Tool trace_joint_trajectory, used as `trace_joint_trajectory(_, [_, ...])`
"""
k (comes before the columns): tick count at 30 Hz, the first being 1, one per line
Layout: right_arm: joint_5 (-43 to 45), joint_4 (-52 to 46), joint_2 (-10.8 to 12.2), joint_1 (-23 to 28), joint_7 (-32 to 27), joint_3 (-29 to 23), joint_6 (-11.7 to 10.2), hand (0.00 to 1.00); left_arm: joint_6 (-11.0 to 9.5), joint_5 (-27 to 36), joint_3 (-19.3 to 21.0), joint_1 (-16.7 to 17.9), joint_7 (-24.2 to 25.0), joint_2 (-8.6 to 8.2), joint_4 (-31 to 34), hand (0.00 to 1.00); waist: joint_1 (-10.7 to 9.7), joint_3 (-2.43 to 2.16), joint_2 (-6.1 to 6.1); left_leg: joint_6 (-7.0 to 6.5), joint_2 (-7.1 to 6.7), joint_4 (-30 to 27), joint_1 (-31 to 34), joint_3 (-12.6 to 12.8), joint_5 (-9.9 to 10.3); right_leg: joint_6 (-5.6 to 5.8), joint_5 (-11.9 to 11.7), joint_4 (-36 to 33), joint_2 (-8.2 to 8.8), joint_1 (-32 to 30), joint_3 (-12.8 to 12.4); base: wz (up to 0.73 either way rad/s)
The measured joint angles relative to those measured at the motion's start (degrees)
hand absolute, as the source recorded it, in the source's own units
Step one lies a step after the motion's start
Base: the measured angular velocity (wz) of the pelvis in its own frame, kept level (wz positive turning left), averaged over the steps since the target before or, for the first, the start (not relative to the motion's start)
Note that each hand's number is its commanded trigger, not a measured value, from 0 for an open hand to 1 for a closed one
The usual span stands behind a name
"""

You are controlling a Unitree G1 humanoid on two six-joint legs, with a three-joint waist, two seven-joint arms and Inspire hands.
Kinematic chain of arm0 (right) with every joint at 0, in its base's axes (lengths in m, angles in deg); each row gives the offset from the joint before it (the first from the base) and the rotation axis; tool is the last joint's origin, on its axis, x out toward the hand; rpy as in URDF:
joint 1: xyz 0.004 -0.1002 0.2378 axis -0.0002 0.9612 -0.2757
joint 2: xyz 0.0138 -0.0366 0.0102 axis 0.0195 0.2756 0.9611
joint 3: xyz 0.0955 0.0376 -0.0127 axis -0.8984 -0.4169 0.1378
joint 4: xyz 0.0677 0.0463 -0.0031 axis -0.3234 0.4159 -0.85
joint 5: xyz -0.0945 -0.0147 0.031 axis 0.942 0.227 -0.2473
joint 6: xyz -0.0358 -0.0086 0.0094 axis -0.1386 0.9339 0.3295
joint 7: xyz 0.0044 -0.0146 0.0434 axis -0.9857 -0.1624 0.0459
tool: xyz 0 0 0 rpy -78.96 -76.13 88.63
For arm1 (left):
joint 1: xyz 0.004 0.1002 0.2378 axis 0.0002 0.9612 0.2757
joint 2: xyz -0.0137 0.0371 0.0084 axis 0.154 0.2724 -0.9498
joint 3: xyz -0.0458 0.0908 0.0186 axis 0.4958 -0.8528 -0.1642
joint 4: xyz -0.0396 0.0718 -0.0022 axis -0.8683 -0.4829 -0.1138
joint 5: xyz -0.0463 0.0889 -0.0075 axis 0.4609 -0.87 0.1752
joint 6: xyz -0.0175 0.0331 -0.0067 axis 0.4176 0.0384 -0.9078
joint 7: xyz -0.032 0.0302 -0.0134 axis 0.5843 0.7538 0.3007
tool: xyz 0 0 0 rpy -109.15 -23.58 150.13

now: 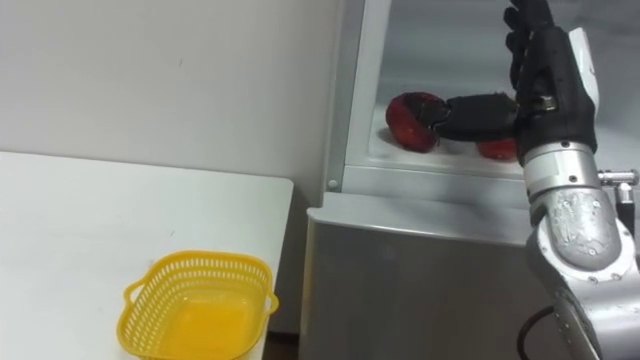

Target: Retrieve from the upper fridge

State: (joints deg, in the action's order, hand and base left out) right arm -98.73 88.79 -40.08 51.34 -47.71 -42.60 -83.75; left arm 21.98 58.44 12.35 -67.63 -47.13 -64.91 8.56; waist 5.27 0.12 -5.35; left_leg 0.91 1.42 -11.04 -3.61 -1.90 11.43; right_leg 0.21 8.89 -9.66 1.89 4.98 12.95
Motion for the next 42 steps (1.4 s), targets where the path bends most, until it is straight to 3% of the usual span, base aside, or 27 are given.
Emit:
trace_joint_trajectory(20, [2.5, 4.0, -0.1, 0.0, 1.9, 0.3, 0.7, 0.0, 0.1, 0.0, 1.0, -0.2, 0.2, 0.39, -0.1, 0.0, 1.8, -0.08, -0.34, -0.01, -0.04, 0.3, -0.1, -0.6, 0.0, -0.01, 0.0, 0.0, 0.0, -0.1, 0.2, 0.01])
trace_joint_trajectory(31, [6.7, 3.8, -0.1, -2.0, 1.9, 0.8, 0.8, 0.0, 0.1, 0.0, 1.0, -0.3, 2.0, 0.54, -0.1, 0.0, 2.7, -0.02, -1.93, 0.0, -0.05, 0.5, 0.3, -0.5, 0.0, -0.01, 0.0, 0.1, -0.01, -0.4, 0.1, 0.0])
trace_joint_trajectory(39, [6.6, 3.9, -0.1, -2.1, 2.1, 0.8, 0.8, 0.0, 0.1, 0.1, 0.9, -0.2, 2.9, 0.61, -0.1, 0.0, 2.6, 0.0, -2.06, 0.0, -0.04, 0.5, 0.3, -0.5, 0.0, -0.01, 0.0, 0.1, -0.02, -0.4, 0.2, 0.0])
trace_joint_trajectory(42, [6.6, 5.0, -0.1, -2.1, 2.6, 1.2, 0.8, 0.0, 0.1, 0.3, 0.7, -0.3, 2.9, 1.05, -0.1, 0.0, 2.6, 0.23, -2.33, 0.0, -0.01, 0.5, 0.0, -0.5, 0.0, -0.01, 0.0, 0.1, -0.05, -0.1, 0.2, 0.0])
